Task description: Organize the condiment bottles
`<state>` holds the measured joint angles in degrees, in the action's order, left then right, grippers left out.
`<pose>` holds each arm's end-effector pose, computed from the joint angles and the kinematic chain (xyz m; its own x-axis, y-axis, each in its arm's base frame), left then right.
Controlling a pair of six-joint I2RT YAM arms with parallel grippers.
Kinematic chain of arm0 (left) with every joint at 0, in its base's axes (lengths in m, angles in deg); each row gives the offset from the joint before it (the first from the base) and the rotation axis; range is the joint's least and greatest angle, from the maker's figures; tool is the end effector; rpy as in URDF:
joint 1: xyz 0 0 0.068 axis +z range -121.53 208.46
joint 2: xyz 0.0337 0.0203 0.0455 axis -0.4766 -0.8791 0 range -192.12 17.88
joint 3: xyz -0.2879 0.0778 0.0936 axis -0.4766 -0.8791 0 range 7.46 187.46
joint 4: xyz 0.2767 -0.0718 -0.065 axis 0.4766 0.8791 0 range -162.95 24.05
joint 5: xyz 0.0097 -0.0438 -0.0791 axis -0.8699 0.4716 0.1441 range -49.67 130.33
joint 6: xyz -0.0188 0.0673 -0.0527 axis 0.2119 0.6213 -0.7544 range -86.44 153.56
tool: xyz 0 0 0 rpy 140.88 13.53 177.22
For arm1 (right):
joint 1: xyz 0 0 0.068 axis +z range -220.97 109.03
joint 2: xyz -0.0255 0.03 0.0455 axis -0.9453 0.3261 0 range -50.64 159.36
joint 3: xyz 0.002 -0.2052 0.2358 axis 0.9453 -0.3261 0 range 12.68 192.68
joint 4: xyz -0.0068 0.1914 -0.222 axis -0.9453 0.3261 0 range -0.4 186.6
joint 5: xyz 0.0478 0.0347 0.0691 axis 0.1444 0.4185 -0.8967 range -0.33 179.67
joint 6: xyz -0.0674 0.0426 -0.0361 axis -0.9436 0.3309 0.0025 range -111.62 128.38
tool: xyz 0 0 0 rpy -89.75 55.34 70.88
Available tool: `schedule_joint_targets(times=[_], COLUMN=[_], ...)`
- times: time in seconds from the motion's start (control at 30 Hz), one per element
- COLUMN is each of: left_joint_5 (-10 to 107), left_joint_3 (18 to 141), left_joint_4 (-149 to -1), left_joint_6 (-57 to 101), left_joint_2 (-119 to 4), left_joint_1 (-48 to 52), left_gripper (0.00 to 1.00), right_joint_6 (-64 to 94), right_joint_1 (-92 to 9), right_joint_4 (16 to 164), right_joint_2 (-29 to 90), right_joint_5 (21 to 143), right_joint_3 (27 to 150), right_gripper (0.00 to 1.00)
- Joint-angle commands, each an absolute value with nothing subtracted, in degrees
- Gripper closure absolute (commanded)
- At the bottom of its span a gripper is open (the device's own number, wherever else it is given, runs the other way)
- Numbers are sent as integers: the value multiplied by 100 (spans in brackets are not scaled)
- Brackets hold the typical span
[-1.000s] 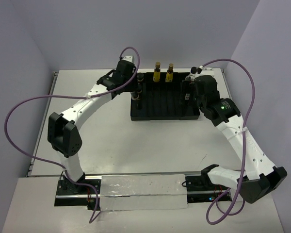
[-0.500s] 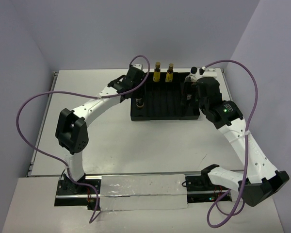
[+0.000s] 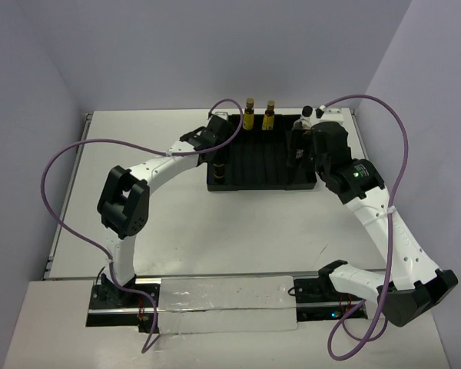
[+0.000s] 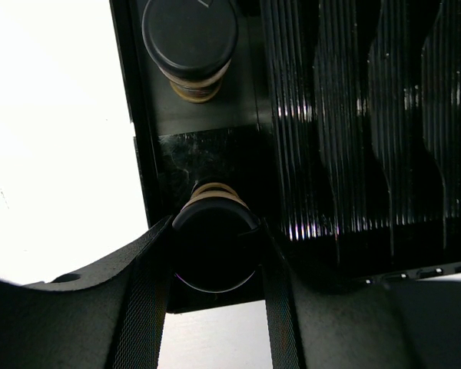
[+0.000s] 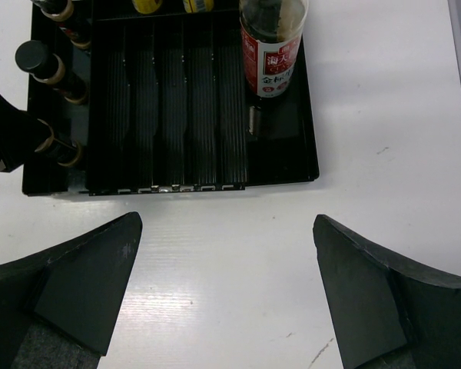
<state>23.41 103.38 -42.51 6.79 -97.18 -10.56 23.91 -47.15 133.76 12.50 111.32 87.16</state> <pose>0.4245 -0.3150 0.2422 -0.7333 0.0397 -0.6788 0.1405 0.9856 -0.0942 0.2554 0.0815 0.4200 -0.5024 0.0502 -0.8632 0.0443 0.9985 0.0323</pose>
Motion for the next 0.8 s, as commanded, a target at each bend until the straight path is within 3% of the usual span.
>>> schedule_joint_targets(times=[0.0, 0.27, 0.5, 0.67, 0.77], left_joint_5=[2126, 2245, 2293, 2244, 2208], left_joint_3=[10356, 10318, 10229, 10205, 10223], left_joint_4=[-4527, -4479, -4474, -4442, -4413], left_joint_6=[701, 696, 666, 651, 669], left_joint_2=[-9782, -9863, -9831, -9768, -9697], left_joint_1=[-1091, -1100, -1109, -1109, -1109], left_gripper=[90, 86, 66, 28, 15], right_joint_6=[2385, 2385, 2385, 2385, 2385], right_joint_1=[-4684, -4677, -4680, -4680, -4680], right_joint_4=[13275, 13266, 13250, 13257, 13258], right_joint_2=[1220, 1249, 1239, 1229, 1224], right_joint_5=[11239, 11226, 11217, 11217, 11217], right_joint_3=[8721, 8730, 8739, 8718, 8712], right_gripper=[0, 0, 0, 0, 0])
